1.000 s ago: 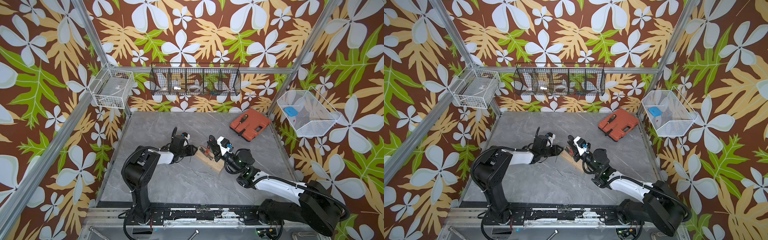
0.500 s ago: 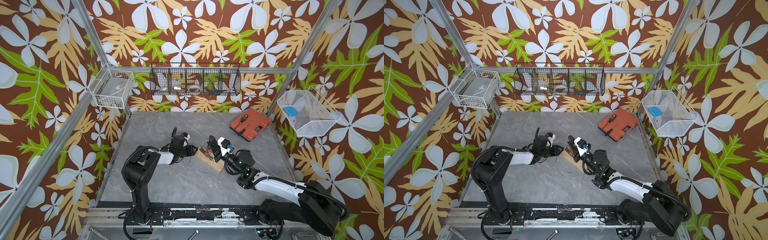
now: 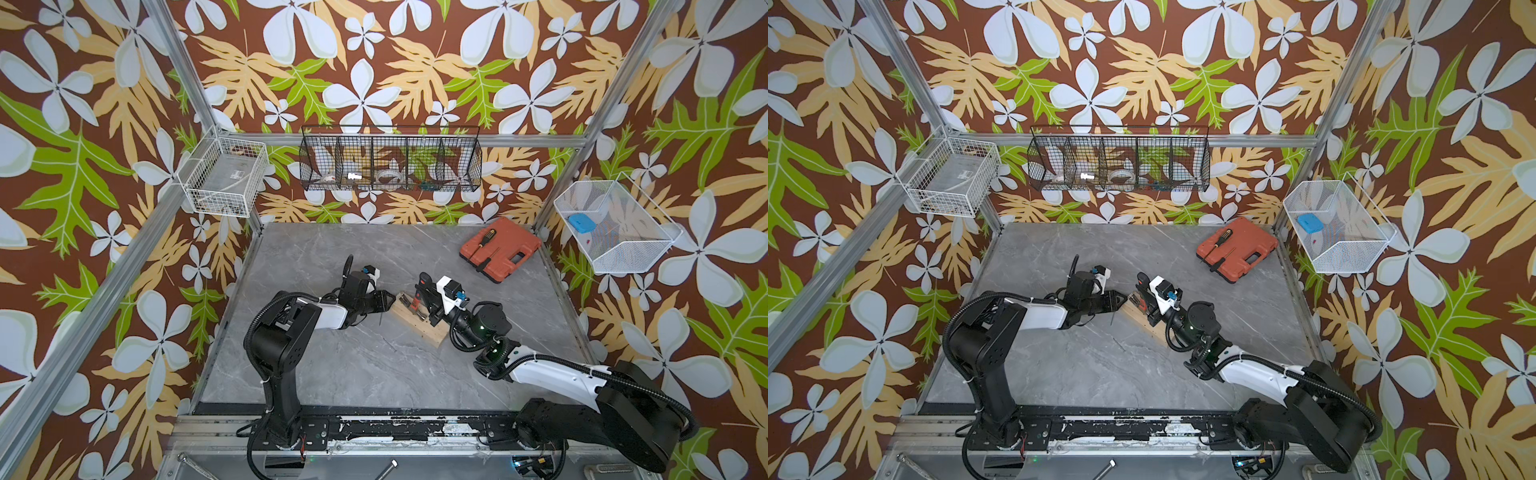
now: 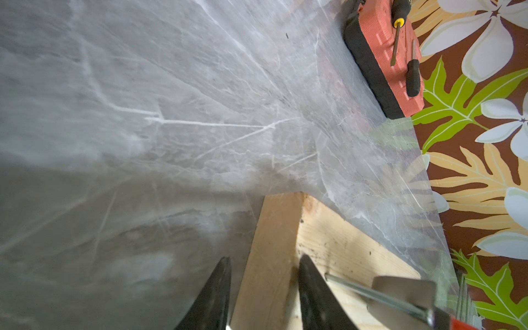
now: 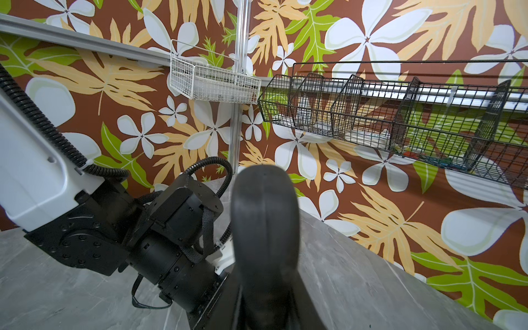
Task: Use a claw hammer to pull out a nail
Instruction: Remove the nail from the mounting plate.
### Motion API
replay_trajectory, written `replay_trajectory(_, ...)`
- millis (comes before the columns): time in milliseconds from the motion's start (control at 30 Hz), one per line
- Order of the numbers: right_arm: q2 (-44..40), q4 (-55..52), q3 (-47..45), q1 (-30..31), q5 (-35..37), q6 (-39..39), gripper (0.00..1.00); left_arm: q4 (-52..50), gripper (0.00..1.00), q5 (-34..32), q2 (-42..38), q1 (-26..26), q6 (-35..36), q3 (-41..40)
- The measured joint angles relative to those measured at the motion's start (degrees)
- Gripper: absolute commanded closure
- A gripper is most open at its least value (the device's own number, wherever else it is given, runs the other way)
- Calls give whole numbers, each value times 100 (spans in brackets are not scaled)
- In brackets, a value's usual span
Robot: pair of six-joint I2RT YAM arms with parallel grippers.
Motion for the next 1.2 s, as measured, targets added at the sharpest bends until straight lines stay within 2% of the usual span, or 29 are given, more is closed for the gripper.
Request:
replay_trajectory(267, 72, 15, 50, 105, 125, -20, 100, -72, 57, -105, -138, -50, 310, -11)
replay_trajectory(567, 157, -17, 160, 199, 181, -92, 100, -393, 47, -87, -153, -48, 699, 184)
replay_trajectory(1200, 94, -46, 160, 236, 116, -81, 100, -1443, 44, 343, -361, -63, 1176, 413)
